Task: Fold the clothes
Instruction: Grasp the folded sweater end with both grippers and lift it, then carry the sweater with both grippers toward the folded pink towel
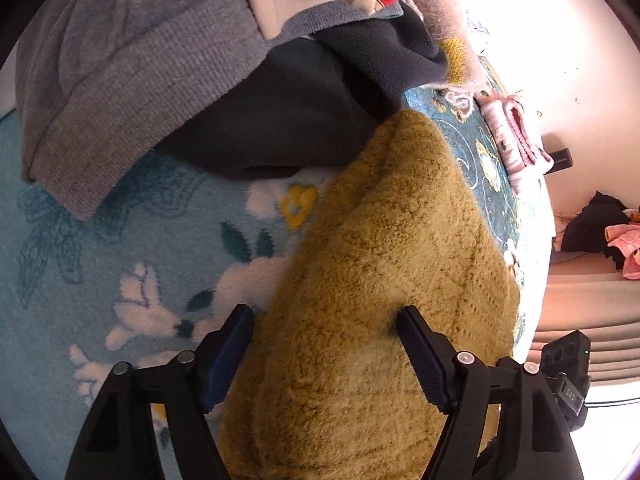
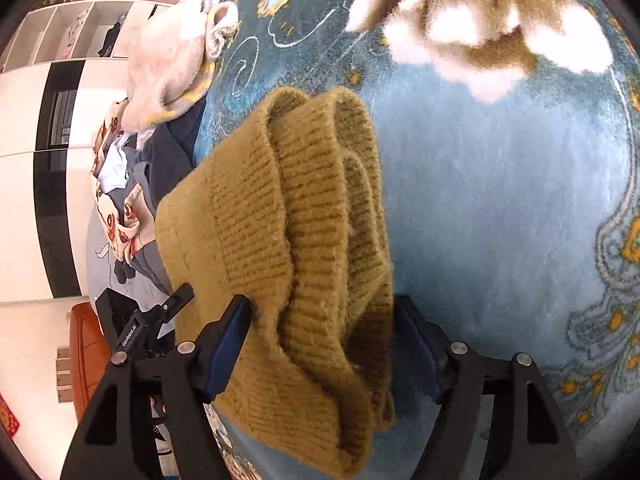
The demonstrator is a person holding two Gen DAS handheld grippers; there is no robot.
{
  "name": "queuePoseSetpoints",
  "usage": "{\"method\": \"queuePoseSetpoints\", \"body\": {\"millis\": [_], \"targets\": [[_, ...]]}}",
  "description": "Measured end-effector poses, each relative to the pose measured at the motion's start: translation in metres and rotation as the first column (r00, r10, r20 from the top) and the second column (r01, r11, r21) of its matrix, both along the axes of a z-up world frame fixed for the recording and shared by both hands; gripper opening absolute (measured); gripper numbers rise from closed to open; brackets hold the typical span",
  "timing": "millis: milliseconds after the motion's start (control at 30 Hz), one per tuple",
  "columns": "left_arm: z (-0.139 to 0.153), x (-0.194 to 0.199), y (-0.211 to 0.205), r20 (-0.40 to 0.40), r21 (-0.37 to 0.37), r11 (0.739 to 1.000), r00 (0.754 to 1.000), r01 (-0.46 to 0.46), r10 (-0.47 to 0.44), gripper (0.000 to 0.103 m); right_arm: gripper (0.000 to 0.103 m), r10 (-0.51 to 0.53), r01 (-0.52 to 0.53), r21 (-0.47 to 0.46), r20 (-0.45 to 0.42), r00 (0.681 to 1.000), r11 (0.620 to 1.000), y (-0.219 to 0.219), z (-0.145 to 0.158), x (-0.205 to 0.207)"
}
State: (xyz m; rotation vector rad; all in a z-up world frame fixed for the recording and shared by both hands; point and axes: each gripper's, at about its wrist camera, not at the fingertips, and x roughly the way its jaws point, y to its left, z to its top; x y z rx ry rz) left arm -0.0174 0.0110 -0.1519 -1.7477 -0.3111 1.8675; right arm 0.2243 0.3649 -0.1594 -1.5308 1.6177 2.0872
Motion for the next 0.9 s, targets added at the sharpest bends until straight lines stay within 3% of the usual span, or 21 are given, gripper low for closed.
{"method": "queuePoseSetpoints", "body": {"millis": [167, 233, 400, 567, 700, 800, 900], "targets": [[0.013, 0.016, 0.003, -0.049, -0.058, 0.998, 0.999, 0.014, -0.017, 0.047, 0.075, 0.027, -0.027, 0.015, -0.034, 0.999, 1.0, -0.004, 0.009, -0.009], [0.02, 0.023, 0.002, -0.059, -0.064, 0.998, 0.998, 0.01, -0.013, 0.035, 0.063, 0.032, -0.031, 0.029, -0.023, 0.999, 0.999, -0.004, 0.009, -0.01], [0.049, 0.046, 0.003, -0.105, -0.072, 0.997, 0.994, 0.01, -0.017, 0.029, 0.033, 0.016, -0.017, -0.035, -0.024, 1.0, 0.999, 0.01, 0.013, -0.008], [0.075, 0.071, 0.011, -0.086, -0.017, 1.0, 0.996, -0.016, 0.015, 0.028, 0.031, 0.165, -0.161, 0.05, -0.091, 0.982, 0.986, 0.029, 0.054, -0.034], [0.092, 0.079, 0.036, -0.092, 0.041, 0.998, 0.995, -0.04, 0.044, 0.028, 0.03, 0.248, -0.244, 0.058, -0.074, 0.966, 0.968, 0.05, 0.091, -0.065], [0.113, 0.071, 0.072, -0.101, 0.121, 0.99, 0.991, -0.07, 0.083, 0.028, 0.03, 0.35, -0.329, 0.173, -0.108, 0.93, 0.928, 0.07, 0.13, -0.085], [0.135, 0.054, 0.116, -0.123, 0.195, 0.979, 0.988, -0.066, 0.091, 0.028, 0.03, 0.382, -0.345, 0.233, -0.135, 0.914, 0.909, 0.112, 0.161, -0.098]]}}
